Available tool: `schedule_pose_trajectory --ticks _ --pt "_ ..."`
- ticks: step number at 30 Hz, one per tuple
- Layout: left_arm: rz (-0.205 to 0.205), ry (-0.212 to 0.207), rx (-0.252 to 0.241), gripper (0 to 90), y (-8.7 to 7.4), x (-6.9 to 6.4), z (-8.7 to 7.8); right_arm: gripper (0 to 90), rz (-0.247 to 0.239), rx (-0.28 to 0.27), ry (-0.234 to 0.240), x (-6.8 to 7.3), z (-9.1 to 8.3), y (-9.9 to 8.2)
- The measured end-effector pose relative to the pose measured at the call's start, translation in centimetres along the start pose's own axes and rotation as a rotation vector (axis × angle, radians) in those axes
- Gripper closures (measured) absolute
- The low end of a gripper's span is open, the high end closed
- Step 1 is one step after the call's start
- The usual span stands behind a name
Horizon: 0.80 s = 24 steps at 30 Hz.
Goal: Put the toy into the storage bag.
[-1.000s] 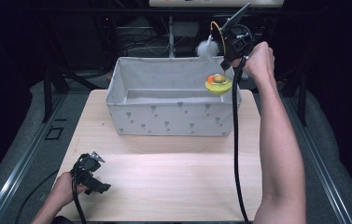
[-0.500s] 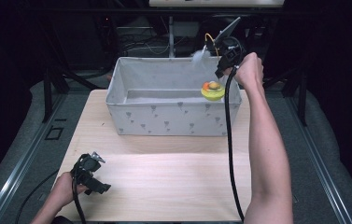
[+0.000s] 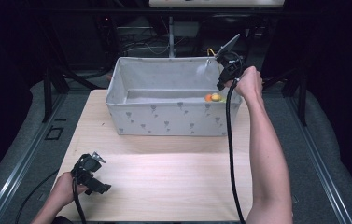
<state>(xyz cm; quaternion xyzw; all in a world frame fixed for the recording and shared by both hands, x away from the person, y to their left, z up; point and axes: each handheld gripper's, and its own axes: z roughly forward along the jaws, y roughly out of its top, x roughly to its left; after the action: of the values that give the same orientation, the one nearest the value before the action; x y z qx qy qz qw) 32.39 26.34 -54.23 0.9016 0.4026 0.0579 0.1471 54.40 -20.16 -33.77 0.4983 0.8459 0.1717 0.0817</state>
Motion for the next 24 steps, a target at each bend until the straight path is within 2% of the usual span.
schedule_pose_trajectory --ticks 1,9,10,16,24 --pt "-0.001 0.0 0.003 2.9 0.0 0.0 0.0 88.3 0.009 0.007 0.011 -0.2 0.4 -0.1" --pt "-0.004 0.001 -0.002 2.9 -0.2 0.1 -0.1 88.3 0.014 0.039 0.013 -0.5 1.7 -0.5" --pt "-0.003 0.002 -0.002 2.9 -0.2 0.1 -0.1 88.3 0.03 0.038 0.016 -0.7 2.0 -0.7" --pt "-0.001 0.004 -0.004 2.9 -0.1 0.0 0.0 88.2 0.048 0.067 0.022 -1.3 3.1 -1.3" --pt "0.0 0.005 0.001 3.0 -0.1 0.0 0.0 88.1 0.075 0.099 0.031 -1.8 3.9 -1.6"
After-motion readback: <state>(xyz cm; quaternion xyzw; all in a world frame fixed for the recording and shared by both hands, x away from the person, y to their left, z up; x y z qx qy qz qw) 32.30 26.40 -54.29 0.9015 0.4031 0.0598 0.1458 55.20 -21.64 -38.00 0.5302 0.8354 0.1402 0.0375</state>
